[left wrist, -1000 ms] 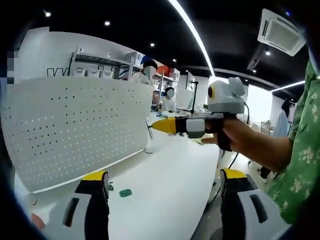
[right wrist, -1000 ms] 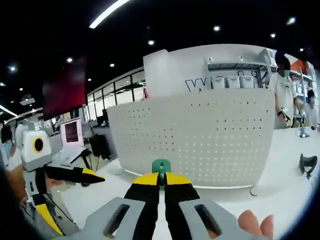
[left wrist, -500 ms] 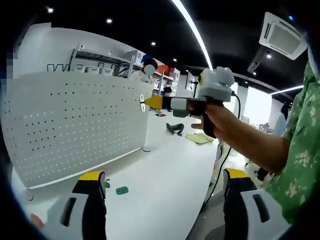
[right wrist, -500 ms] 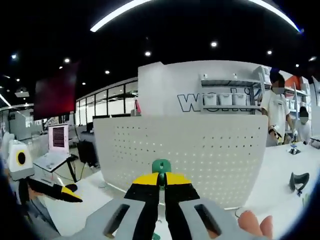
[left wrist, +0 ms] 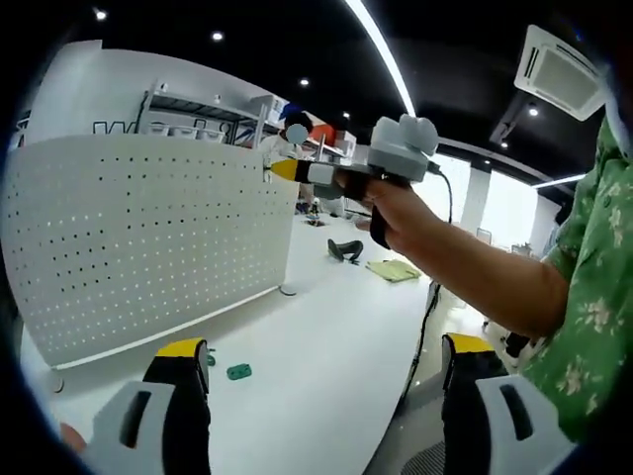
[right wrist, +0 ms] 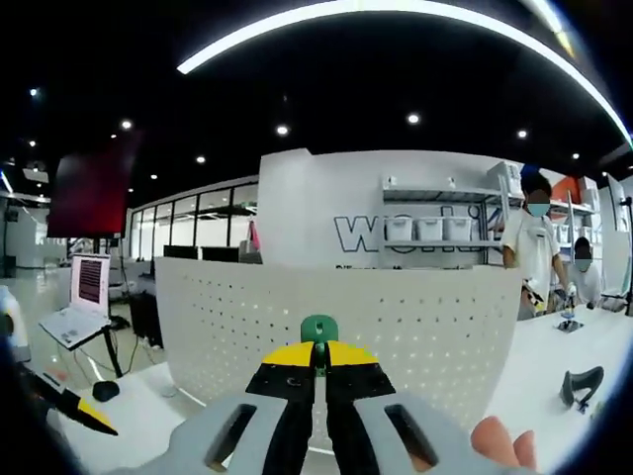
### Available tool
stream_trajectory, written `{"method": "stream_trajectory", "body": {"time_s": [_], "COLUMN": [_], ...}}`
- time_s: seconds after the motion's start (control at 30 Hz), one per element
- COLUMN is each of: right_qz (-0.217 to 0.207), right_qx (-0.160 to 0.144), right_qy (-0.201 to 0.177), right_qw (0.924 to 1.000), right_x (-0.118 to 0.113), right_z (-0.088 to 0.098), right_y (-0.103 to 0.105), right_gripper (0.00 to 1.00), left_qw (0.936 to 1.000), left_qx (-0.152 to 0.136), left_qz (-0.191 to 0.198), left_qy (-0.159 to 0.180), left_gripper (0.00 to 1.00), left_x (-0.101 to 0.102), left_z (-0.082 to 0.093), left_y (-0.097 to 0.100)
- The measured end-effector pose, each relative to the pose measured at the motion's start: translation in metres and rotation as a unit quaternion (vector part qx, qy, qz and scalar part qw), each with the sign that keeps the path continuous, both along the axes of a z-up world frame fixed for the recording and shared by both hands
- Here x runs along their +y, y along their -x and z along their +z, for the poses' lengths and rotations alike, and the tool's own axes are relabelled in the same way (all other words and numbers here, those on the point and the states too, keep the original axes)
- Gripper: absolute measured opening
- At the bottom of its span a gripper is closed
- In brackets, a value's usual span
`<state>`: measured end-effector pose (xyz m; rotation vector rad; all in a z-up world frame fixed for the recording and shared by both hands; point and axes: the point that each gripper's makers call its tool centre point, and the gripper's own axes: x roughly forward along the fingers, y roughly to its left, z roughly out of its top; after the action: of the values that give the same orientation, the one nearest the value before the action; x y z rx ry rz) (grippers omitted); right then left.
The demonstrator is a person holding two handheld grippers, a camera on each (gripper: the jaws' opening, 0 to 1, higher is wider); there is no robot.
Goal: Insert the hook assembly into the mounting plate slot until the hook locks in place.
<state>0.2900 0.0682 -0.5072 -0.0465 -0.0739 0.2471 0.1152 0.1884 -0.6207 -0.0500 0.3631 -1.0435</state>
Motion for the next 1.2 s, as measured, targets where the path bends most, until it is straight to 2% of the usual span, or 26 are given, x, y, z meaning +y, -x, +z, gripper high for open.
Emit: {"method": "stream_trajectory", "body": {"time_s": [0.23, 0.57, 0.77, 1.2], "right_qz": [-0.01, -0.03, -0.041, -0.056], "right_qx": [-0.019, -0.033, -0.034, -0.029], "right_qy": [0.01, 0.001, -0.015, -0.023], "right_qw": [0.9997, 0.999, 0.9985, 0.9978], "right_x": [0.0, -0.003, -0.006, -0.009], "right_z": [0.008, 0.015, 0.013, 0.0], "right_y": [-0.026, -0.058, -0.072, -0.096], "right_gripper": [0.01, 0.01, 0.01, 0.01], "left_qw": [1.0, 0.9998, 0.9997, 0.9995], "left_qx": [0.005, 0.015, 0.019, 0.026], "left_qz": [0.002, 0.014, 0.017, 0.02], "left_qy": [0.002, 0.001, 0.002, 0.0], "left_gripper": [1.0, 1.0, 1.0, 1.0], "left_x": [0.001, 0.008, 0.01, 0.013], "left_z": [-0.001, -0.007, -0.009, -0.014], "left_y": [0.0, -0.007, -0.011, -0.015]}}
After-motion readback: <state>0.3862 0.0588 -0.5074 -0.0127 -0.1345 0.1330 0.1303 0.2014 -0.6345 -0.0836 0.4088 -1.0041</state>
